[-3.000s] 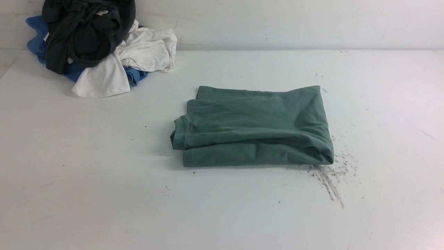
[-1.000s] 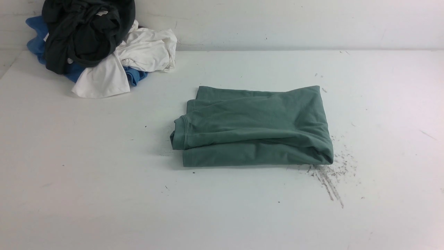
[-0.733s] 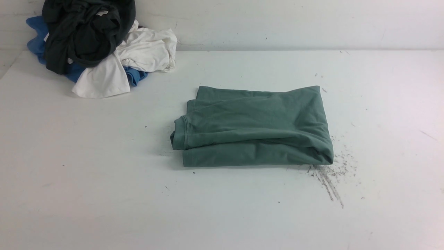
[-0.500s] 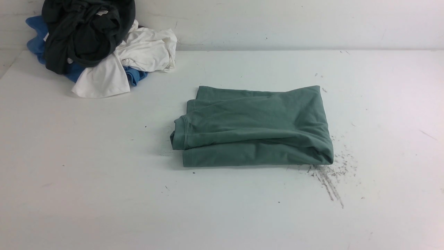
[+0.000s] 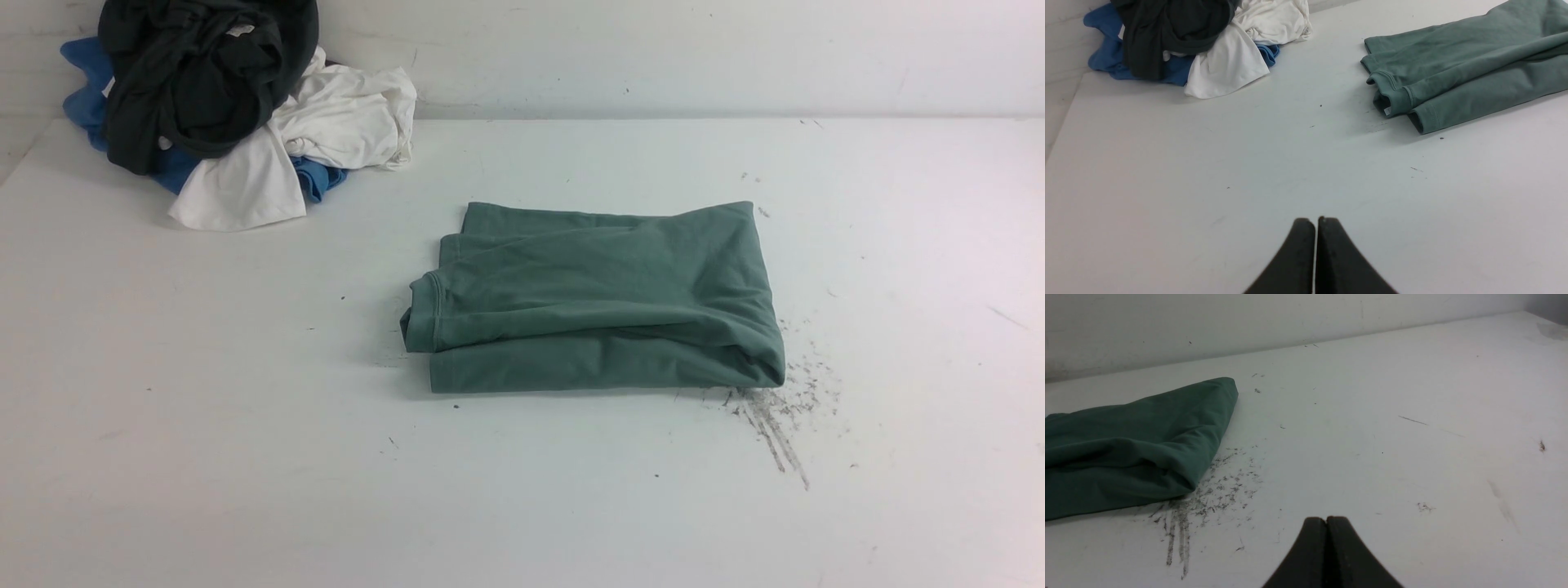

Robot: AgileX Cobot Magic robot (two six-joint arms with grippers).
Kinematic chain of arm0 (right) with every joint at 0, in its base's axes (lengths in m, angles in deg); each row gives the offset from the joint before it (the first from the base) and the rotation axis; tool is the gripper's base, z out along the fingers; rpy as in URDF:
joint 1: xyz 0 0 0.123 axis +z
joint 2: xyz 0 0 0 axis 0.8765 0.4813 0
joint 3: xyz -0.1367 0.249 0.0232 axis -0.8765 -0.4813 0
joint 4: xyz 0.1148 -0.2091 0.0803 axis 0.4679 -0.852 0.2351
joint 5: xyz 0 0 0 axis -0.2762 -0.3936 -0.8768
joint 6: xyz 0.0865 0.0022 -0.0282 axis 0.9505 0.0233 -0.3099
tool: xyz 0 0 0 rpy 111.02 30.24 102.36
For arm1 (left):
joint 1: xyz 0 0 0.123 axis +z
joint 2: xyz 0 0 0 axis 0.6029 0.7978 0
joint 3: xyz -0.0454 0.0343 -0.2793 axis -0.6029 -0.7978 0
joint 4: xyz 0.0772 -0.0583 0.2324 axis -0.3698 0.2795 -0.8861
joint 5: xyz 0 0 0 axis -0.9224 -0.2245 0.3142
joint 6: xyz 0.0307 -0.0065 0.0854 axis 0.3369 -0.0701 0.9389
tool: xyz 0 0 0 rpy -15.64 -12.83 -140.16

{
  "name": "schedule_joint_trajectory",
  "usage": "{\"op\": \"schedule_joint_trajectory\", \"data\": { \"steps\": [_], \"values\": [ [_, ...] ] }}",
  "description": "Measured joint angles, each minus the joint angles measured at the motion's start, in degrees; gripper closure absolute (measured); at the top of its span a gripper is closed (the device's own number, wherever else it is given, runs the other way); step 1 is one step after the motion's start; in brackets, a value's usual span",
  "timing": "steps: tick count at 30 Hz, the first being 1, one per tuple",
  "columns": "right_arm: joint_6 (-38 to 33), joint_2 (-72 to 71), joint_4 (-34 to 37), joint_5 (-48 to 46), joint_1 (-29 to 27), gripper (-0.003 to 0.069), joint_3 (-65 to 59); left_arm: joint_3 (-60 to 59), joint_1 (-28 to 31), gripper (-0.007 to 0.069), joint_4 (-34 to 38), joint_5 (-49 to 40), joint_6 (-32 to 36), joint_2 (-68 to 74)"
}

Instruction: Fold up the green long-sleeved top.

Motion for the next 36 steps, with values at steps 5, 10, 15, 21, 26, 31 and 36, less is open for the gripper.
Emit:
{"op": "schedule_joint_trajectory", "data": {
  "steps": [5,10,15,21,26,31,36],
  "values": [
    [0.0,0.0,0.0,0.0,0.0,0.0673,0.0,0.0,0.0,0.0631,0.0,0.0,0.0,0.0],
    [0.0,0.0,0.0,0.0,0.0,0.0673,0.0,0.0,0.0,0.0631,-0.3,0.0,0.0,0.0],
    [0.0,0.0,0.0,0.0,0.0,0.0673,0.0,-0.8,0.0,0.0631,-1.2,3.5,-1.7,0.0],
    [0.0,0.0,0.0,0.0,0.0,0.0673,0.0,-5.4,2.5,0.0631,-0.5,18.3,-2.4,0.0],
    [0.0,0.0,0.0,0.0,0.0,0.0673,0.0,-14.3,7.9,0.0631,-0.1,31.3,-2.1,0.0],
    [0.0,0.0,0.0,0.0,0.0,0.0673,0.0,-22.1,8.9,0.0631,0.7,34.1,-2.1,-3.6],
    [0.0,0.0,0.0,-0.1,0.0,0.0673,0.0,-25.4,8.9,0.0631,3.3,30.5,-2.1,-4.0]
  ]
}}
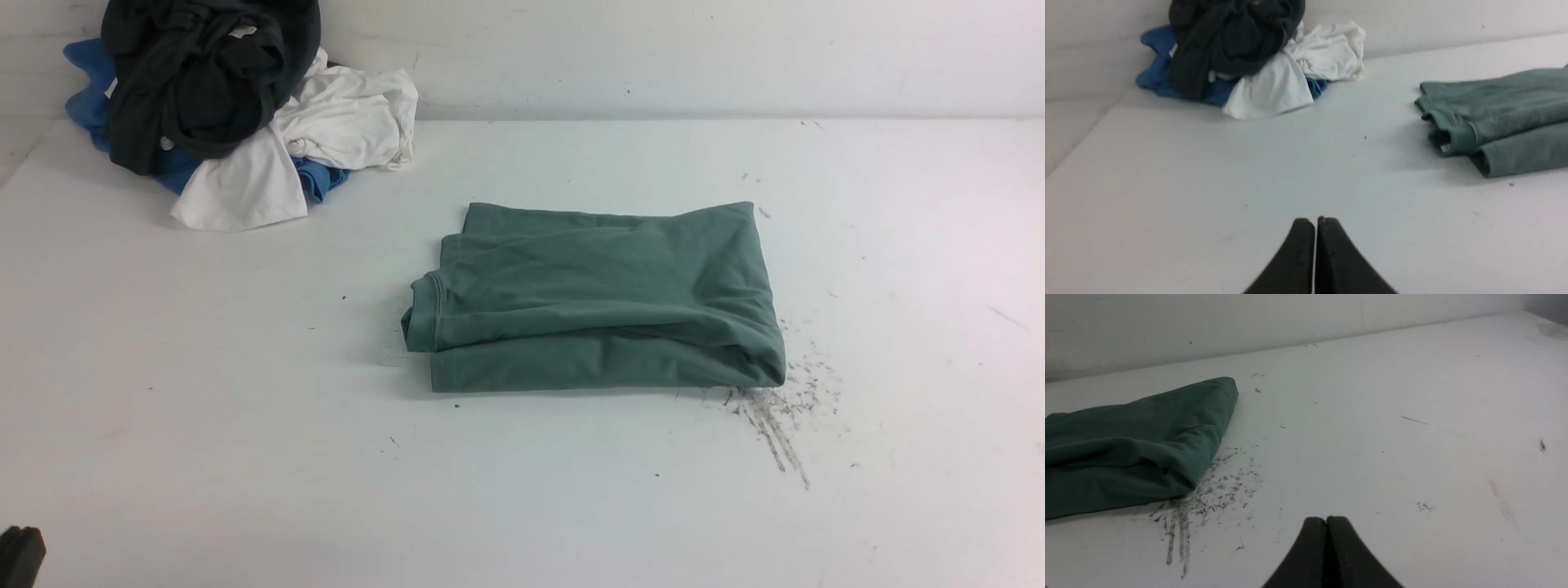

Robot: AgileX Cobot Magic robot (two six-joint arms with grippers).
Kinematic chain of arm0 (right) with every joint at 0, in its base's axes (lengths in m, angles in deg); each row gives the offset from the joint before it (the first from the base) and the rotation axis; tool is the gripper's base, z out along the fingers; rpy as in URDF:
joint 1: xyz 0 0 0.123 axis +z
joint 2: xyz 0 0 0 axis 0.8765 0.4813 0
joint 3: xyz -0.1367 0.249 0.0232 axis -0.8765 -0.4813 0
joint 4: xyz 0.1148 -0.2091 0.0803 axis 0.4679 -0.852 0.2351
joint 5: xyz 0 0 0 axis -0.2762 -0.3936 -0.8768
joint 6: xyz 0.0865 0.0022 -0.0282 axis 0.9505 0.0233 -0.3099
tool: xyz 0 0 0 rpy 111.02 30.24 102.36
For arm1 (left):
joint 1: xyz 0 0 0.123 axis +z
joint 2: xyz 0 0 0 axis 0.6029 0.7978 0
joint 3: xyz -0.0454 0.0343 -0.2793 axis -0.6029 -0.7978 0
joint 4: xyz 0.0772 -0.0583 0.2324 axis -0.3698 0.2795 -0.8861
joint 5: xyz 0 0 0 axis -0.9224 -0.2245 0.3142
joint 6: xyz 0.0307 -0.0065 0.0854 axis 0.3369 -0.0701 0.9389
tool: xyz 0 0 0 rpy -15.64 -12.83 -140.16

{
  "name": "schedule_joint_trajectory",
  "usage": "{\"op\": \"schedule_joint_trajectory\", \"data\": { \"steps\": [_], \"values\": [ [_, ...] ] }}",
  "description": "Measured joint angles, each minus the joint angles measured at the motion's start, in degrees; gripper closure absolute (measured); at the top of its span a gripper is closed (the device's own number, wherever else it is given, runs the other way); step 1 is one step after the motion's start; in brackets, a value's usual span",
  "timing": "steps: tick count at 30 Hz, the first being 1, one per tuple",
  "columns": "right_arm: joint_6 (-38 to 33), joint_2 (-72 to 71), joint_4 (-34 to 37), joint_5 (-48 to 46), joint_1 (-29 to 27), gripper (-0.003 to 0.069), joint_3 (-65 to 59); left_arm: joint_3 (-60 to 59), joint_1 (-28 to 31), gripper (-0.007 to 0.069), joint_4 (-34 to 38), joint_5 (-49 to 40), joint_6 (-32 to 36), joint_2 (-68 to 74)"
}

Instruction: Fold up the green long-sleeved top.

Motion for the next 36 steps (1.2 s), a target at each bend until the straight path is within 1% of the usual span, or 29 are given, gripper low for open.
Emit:
{"op": "schedule_joint_trajectory", "data": {
  "steps": [3,11,36],
  "values": [
    [0.0,0.0,0.0,0.0,0.0,0.0673,0.0,0.0,0.0,0.0631,0.5,-5.2,0.3,0.0],
    [0.0,0.0,0.0,0.0,0.0,0.0673,0.0,0.0,0.0,0.0631,0.7,-5.6,2.6,0.0],
    [0.0,0.0,0.0,0.0,0.0,0.0673,0.0,0.0,0.0,0.0631,0.9,-5.6,2.7,0.0]
  ]
}}
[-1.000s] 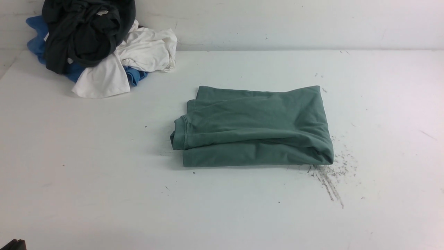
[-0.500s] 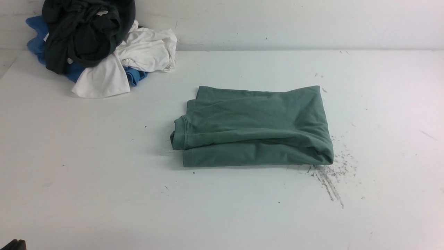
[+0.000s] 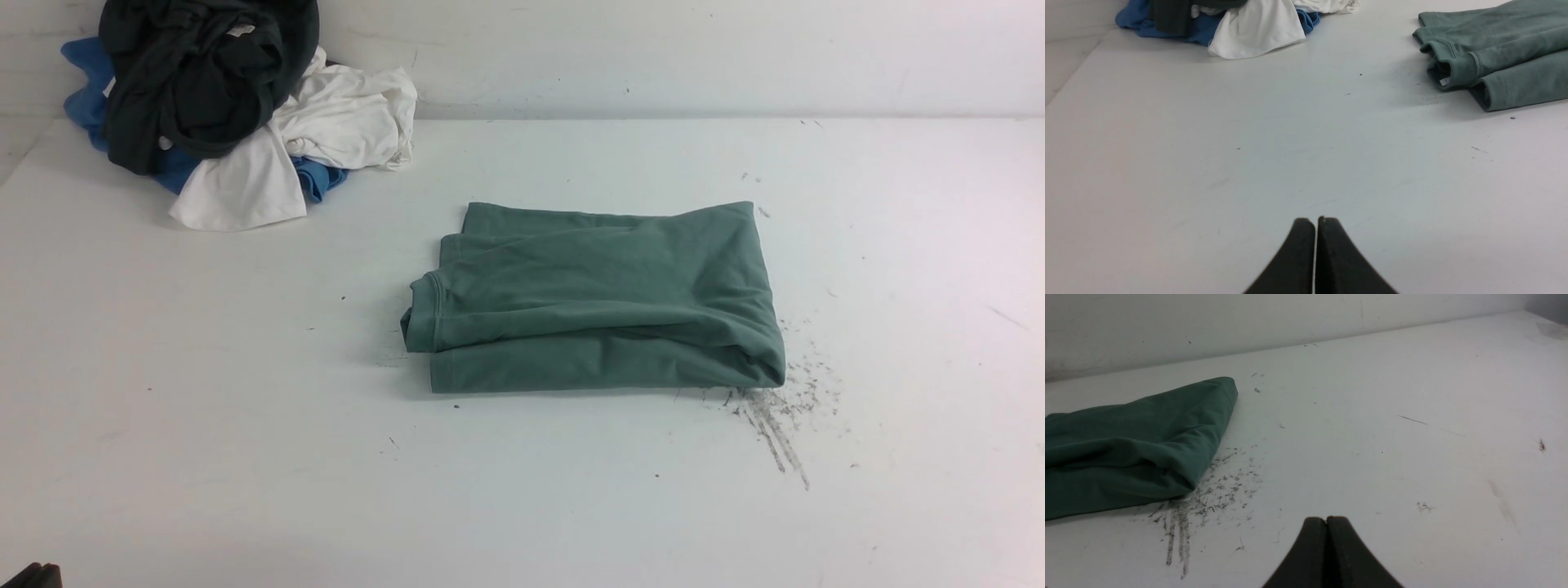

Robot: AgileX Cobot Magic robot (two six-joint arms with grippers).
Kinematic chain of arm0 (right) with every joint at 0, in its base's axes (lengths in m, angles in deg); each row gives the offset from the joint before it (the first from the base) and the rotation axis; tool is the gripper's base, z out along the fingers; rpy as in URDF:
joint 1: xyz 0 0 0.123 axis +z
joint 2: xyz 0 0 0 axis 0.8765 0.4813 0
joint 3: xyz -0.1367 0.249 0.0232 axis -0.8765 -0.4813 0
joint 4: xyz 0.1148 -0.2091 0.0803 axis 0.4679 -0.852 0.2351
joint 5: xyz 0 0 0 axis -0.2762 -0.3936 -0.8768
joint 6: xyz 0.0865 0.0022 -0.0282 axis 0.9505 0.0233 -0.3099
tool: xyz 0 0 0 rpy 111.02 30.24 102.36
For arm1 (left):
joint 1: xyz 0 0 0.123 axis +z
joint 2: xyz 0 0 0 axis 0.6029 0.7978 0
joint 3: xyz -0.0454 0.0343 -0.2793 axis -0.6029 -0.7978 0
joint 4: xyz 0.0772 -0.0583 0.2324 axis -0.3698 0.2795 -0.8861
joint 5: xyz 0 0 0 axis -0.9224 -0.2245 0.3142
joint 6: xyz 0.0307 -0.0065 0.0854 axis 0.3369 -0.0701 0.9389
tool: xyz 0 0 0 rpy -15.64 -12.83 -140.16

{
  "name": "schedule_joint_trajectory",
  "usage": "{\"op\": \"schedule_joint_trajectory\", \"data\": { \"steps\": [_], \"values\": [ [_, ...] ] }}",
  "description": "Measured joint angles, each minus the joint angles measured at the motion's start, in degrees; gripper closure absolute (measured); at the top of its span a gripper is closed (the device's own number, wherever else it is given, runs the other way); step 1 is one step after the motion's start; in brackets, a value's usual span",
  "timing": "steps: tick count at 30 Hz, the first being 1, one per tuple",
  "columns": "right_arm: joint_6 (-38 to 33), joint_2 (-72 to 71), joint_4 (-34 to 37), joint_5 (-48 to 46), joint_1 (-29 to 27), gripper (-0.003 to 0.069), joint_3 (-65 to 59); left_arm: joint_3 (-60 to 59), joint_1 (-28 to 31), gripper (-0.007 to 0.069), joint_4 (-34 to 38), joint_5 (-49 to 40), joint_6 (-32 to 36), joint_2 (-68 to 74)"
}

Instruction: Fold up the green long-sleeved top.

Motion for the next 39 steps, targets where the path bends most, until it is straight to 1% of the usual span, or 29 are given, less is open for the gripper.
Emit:
{"op": "schedule_joint_trajectory", "data": {
  "steps": [4,12,20,26,39],
  "values": [
    [0.0,0.0,0.0,0.0,0.0,0.0673,0.0,0.0,0.7,0.0631,0.0,0.0,0.0,0.0],
    [0.0,0.0,0.0,0.0,0.0,0.0673,0.0,0.0,4.1,0.0631,0.0,0.0,0.0,0.0],
    [0.0,0.0,0.0,0.0,0.0,0.0673,0.0,0.0,4.3,0.0631,0.1,0.0,0.0,0.0],
    [0.0,0.0,0.0,0.0,0.0,0.0673,0.0,0.0,6.2,0.0631,0.4,0.0,0.0,0.0],
    [0.0,0.0,0.0,0.0,0.0,0.0673,0.0,0.0,6.3,0.0631,0.8,0.0,0.0,0.0]
  ]
}}
